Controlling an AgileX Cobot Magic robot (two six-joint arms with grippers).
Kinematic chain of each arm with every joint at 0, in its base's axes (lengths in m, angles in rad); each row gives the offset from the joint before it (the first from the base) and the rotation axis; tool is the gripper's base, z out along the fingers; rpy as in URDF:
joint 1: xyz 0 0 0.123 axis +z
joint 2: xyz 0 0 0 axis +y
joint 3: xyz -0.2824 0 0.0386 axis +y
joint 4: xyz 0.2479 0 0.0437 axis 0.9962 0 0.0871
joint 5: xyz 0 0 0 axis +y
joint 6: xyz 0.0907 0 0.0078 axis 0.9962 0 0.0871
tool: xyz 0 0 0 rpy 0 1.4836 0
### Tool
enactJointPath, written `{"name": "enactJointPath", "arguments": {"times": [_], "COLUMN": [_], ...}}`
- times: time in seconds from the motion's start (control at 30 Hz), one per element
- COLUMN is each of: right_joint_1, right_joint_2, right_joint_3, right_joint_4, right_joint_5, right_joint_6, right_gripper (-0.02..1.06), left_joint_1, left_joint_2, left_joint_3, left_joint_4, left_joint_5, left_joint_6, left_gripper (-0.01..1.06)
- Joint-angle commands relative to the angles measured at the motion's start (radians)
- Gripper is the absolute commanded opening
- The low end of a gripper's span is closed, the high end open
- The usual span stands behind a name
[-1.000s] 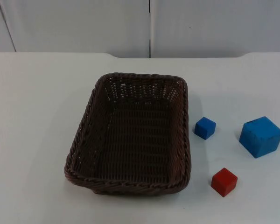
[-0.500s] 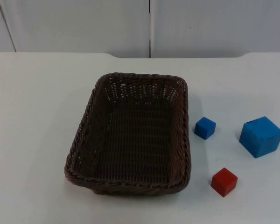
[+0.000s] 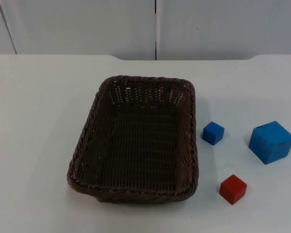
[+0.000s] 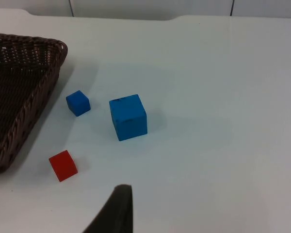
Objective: Pick up the basket with the left hand and place the largest block into the basket with the right hand.
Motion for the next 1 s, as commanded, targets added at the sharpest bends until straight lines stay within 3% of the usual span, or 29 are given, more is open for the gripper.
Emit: {"name": "enactJointPath", "arguments": {"times": [0.0,0.27,0.67,0.97], "right_joint_1": [-0.004,-0.004,-0.004,-0.004], "right_joint_2": [-0.004,-0.004,-0.004,-0.004], "right_joint_3": [0.002,0.002,0.002,0.002], "right_joint_4": [0.003,0.003,0.003,0.003], "right_joint_5": [-0.003,-0.003,-0.003,-0.003], "right_joint_6": [0.004,0.004,0.004,0.004], "right_gripper": [1.05,1.05,1.05,1.05], "left_joint_1": [0.003,0.003,0.003,-0.002], "left_joint_2": [0.058,0.267,0.495,0.628], "left_joint_3": [-0.035,-0.142,-0.173,-0.205], "left_joint_4": [-0.055,-0.18,-0.323,-0.349], "left_joint_5": [-0.035,-0.045,-0.047,-0.066], "left_joint_6": [0.054,0.167,0.321,0.361], "left_gripper": [1.05,1.05,1.05,1.05]}}
